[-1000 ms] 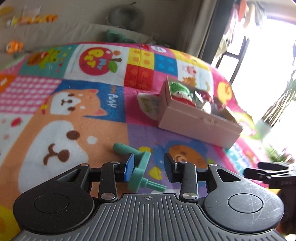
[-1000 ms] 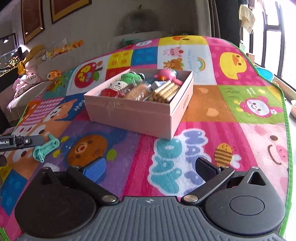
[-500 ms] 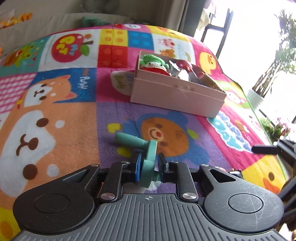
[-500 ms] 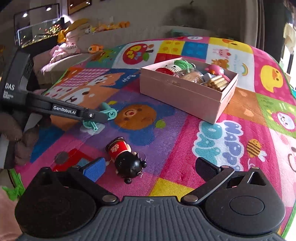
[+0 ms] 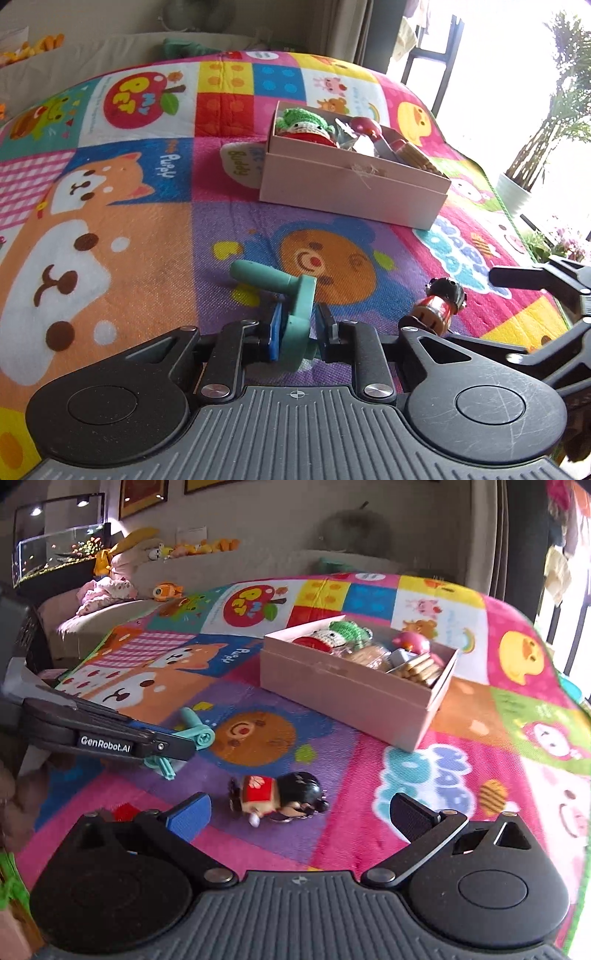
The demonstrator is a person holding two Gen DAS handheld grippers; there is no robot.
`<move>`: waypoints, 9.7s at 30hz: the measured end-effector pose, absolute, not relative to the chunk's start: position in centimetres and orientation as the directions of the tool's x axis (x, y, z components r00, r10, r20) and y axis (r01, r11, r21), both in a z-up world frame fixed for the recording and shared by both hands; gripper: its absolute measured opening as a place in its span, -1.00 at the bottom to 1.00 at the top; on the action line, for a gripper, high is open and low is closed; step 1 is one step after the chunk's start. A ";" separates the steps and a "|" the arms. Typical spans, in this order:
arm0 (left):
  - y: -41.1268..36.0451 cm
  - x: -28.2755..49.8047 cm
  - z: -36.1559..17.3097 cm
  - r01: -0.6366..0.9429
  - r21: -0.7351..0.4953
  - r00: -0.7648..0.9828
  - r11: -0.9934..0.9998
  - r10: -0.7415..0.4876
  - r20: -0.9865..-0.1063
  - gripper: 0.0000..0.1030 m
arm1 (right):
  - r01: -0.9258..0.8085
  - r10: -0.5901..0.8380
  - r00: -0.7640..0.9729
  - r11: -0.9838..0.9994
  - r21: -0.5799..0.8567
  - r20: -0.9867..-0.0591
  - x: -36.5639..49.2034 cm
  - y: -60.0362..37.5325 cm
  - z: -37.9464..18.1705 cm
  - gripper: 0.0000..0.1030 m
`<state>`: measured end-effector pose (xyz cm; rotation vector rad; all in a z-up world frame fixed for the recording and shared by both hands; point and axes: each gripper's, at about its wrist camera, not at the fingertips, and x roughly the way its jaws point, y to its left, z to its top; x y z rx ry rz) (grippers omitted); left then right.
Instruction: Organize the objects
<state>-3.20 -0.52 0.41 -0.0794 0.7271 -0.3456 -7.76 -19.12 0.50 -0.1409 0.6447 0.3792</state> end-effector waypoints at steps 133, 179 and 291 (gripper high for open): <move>5.1 1.6 -1.7 0.225 -0.591 0.747 0.775 -0.526 -0.406 -0.69 | -0.310 0.237 0.832 0.948 -0.067 -0.501 12.5 -18.0 12.2 -0.59; 2.4 13.9 3.5 0.039 -0.101 0.813 0.994 -0.090 -0.575 0.95 | -0.203 0.084 0.843 0.964 -0.171 -0.531 7.4 -18.9 2.0 0.22; -2.5 -0.5 -0.3 -0.020 0.005 0.770 1.000 0.019 -0.638 0.99 | -0.080 0.064 0.766 0.997 0.003 -0.640 -0.6 -19.4 -2.1 1.00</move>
